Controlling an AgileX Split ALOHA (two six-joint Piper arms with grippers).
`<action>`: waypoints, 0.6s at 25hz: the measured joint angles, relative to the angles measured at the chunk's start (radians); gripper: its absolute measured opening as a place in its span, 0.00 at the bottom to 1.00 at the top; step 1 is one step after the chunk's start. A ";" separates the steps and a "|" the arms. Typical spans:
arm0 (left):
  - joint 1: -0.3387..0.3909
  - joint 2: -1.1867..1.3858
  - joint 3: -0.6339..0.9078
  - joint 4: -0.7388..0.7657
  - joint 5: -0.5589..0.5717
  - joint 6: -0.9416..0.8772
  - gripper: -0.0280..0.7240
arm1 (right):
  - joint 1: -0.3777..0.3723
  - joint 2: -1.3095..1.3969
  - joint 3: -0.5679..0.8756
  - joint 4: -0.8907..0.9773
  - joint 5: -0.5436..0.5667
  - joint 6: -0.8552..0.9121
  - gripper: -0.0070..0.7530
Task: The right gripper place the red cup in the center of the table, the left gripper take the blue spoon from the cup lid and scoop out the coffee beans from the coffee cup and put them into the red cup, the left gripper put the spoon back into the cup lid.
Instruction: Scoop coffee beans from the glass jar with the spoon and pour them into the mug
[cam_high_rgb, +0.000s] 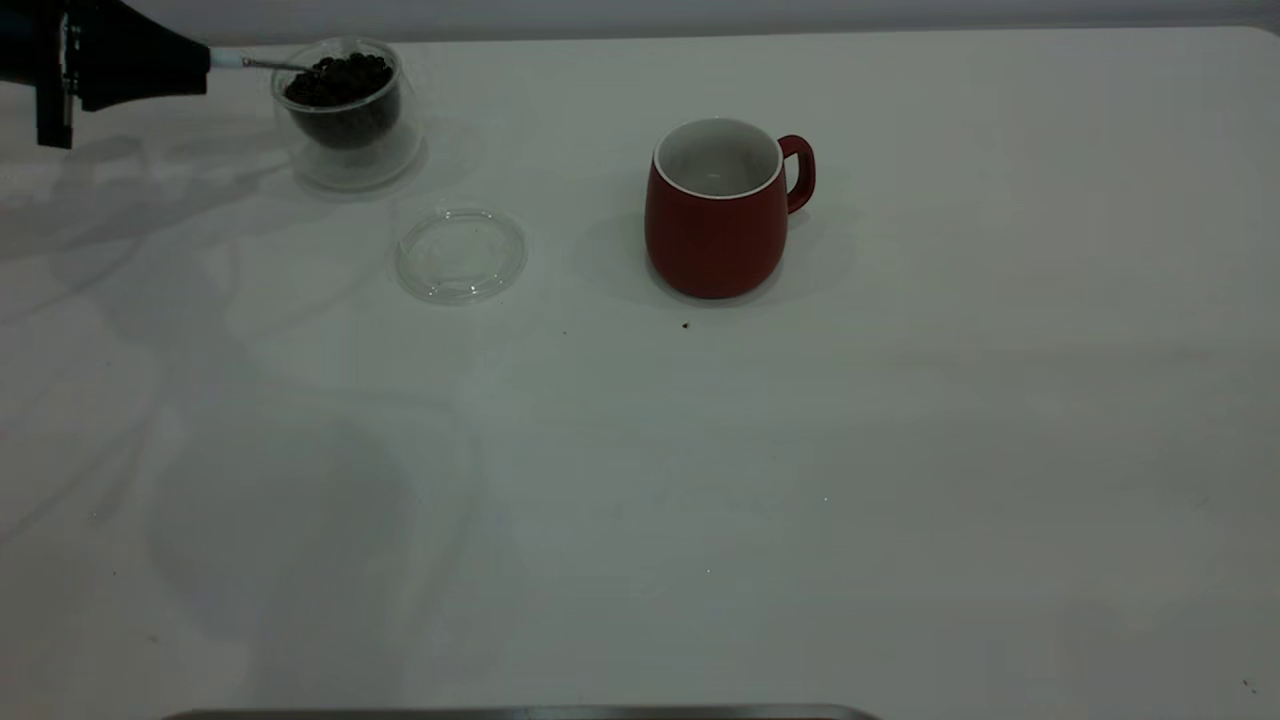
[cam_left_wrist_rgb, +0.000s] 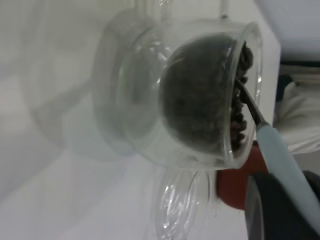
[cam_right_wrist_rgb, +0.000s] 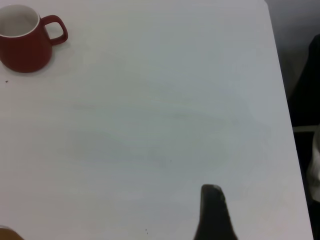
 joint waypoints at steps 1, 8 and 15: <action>0.000 0.000 0.000 -0.007 0.000 0.000 0.20 | 0.000 0.000 0.000 0.000 0.000 0.000 0.73; 0.000 0.000 0.000 -0.015 0.000 -0.007 0.20 | 0.000 0.000 0.000 0.000 0.000 0.000 0.73; 0.007 0.000 0.000 -0.015 0.000 -0.027 0.20 | 0.000 0.000 0.000 0.000 0.000 0.000 0.73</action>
